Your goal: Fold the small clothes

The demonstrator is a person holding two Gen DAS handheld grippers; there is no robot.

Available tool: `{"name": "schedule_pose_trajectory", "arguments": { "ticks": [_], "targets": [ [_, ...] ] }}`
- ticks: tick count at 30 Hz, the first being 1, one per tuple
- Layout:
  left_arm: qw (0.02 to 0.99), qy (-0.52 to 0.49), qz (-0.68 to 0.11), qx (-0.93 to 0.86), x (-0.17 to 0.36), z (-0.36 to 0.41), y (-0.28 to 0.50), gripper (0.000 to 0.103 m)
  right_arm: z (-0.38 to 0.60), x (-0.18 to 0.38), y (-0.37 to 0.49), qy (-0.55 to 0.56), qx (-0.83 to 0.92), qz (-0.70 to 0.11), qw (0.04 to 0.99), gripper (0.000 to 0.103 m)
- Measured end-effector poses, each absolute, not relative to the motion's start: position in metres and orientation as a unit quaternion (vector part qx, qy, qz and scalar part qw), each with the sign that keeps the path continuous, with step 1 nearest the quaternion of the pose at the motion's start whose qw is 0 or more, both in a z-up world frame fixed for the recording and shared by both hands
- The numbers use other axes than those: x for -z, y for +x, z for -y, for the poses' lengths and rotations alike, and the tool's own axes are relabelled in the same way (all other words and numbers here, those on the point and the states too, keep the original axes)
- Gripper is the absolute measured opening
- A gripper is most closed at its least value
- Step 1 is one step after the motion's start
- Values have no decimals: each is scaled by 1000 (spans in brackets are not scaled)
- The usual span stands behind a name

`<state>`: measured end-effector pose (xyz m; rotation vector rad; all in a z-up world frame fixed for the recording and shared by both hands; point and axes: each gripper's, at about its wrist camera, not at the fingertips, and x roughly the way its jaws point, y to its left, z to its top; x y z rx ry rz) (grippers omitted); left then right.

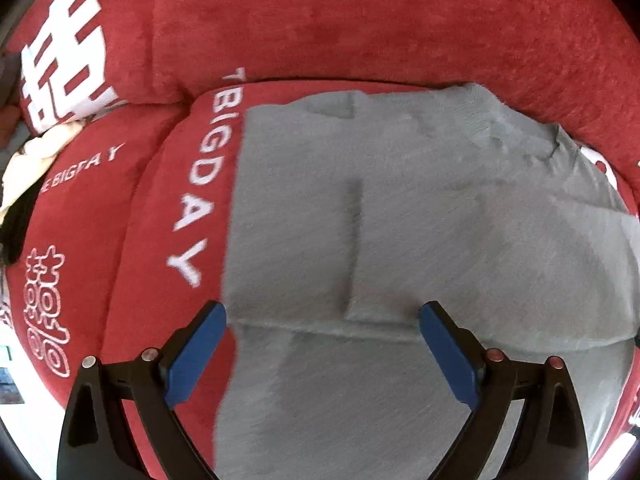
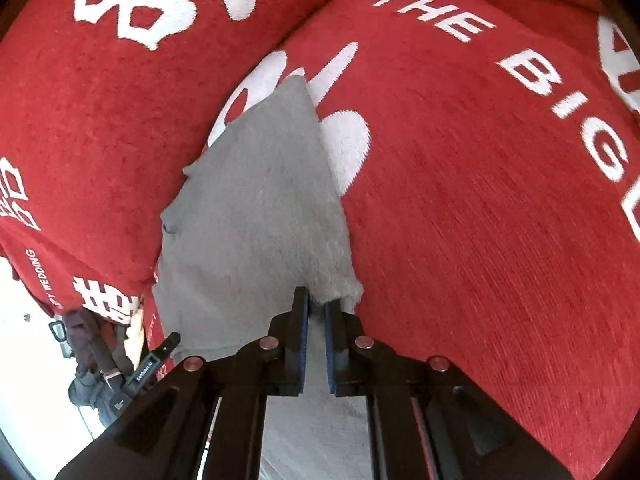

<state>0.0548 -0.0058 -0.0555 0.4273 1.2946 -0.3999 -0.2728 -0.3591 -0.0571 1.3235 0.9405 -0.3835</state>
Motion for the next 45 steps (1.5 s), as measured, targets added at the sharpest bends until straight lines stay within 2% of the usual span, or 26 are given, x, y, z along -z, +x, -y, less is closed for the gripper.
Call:
{"name": "schedule_pose_trajectory", "arguments": {
  "ticks": [5,12,14,15,17,18,19,21,34,35,37,38,39,43,45],
  "targets": [
    [754,175,-602,198,44,-7,58,98,337,42,-266,555,168,-446,682,9],
    [739,156,-608,245,42,18,57,98,308,25,-254,508,145,-483,699,10],
    [725,141,-622,261,50,23,59,78,301,26,-250,506,140,-488,697,11],
    [715,142,-633,260,57,25,60,61,296,28,-248,509,136,-490,695,12],
    [709,135,-641,260,61,26,59,57,290,30,-246,514,130,-490,692,12],
    [711,126,-639,267,60,26,60,45,287,31,-245,515,127,-490,692,12],
    [709,123,-639,272,59,25,61,27,284,31,-244,516,123,-489,692,12],
    [708,117,-638,279,54,22,62,20,278,32,-242,517,117,-489,693,12],
    [721,164,-633,230,59,-8,40,22,253,37,-226,490,97,-512,699,12],
    [721,169,-633,226,58,-8,38,28,252,38,-225,490,96,-513,698,12],
    [729,171,-625,220,53,-10,34,85,251,38,-225,491,95,-515,696,12],
    [741,173,-613,213,47,-12,29,90,251,38,-223,491,94,-516,696,12],
    [746,175,-607,212,43,-14,27,91,250,38,-223,493,91,-515,695,12],
    [732,164,-628,210,38,-19,14,91,248,36,-224,504,84,-506,695,12],
    [725,166,-633,213,37,-20,6,91,247,37,-225,514,80,-505,689,16]
  ]
}}
